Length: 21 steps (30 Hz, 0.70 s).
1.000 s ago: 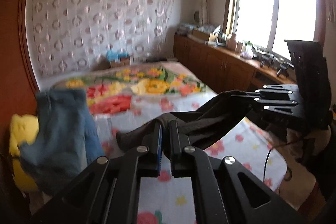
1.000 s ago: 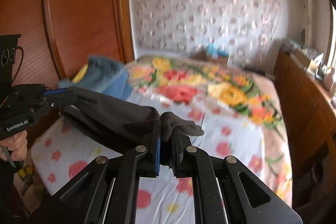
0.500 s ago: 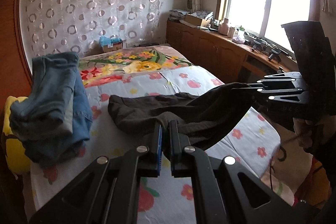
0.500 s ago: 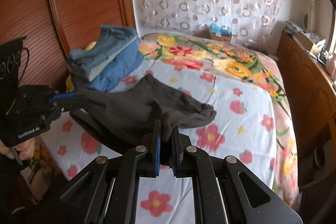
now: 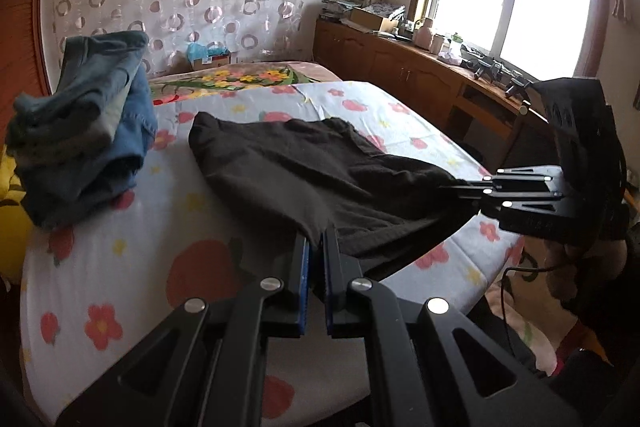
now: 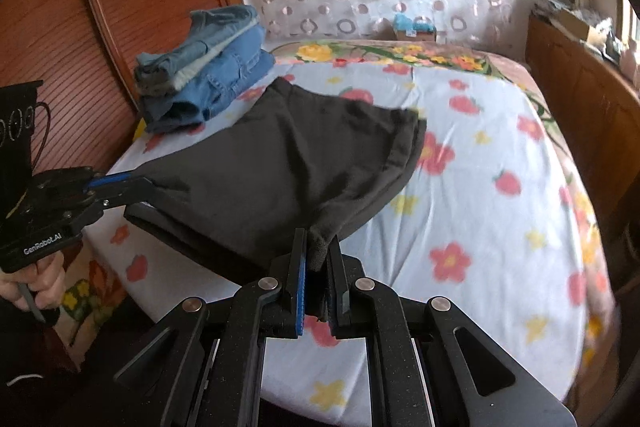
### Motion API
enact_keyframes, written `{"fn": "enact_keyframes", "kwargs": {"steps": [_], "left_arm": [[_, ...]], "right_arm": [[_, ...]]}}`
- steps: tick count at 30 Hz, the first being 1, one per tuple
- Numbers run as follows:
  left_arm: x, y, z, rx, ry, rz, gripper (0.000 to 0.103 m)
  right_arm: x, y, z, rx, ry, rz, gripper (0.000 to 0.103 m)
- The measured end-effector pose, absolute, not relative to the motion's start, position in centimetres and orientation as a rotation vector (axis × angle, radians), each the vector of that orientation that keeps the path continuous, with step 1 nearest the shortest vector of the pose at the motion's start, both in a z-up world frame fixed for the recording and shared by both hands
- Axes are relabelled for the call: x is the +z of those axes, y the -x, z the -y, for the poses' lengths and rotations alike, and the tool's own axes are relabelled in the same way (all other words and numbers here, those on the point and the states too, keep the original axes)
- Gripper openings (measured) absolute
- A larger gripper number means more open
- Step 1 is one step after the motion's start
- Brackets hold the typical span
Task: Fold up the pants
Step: 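Lower the held end back over the shorts with both grippers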
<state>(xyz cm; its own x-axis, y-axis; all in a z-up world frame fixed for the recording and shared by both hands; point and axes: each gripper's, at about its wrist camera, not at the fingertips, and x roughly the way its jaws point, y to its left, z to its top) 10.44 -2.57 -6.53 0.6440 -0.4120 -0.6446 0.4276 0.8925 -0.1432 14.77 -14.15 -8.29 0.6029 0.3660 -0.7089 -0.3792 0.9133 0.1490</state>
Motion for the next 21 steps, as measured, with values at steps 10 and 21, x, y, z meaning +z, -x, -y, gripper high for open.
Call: {"fn": "enact_keyframes", "kwargs": {"steps": [10,21], "left_arm": [[-8.8,-9.4,2.7,-0.471,-0.001,-0.766,0.002],[-10.7,-9.2,3.1,-0.466,-0.007,-0.8,0.002]], "right_arm": [[-10.1,-13.4,14.5,0.409,0.016,-0.791,0.005],[-11.8,-12.7,15.0,0.399,0.015,-0.812,0.005]]}}
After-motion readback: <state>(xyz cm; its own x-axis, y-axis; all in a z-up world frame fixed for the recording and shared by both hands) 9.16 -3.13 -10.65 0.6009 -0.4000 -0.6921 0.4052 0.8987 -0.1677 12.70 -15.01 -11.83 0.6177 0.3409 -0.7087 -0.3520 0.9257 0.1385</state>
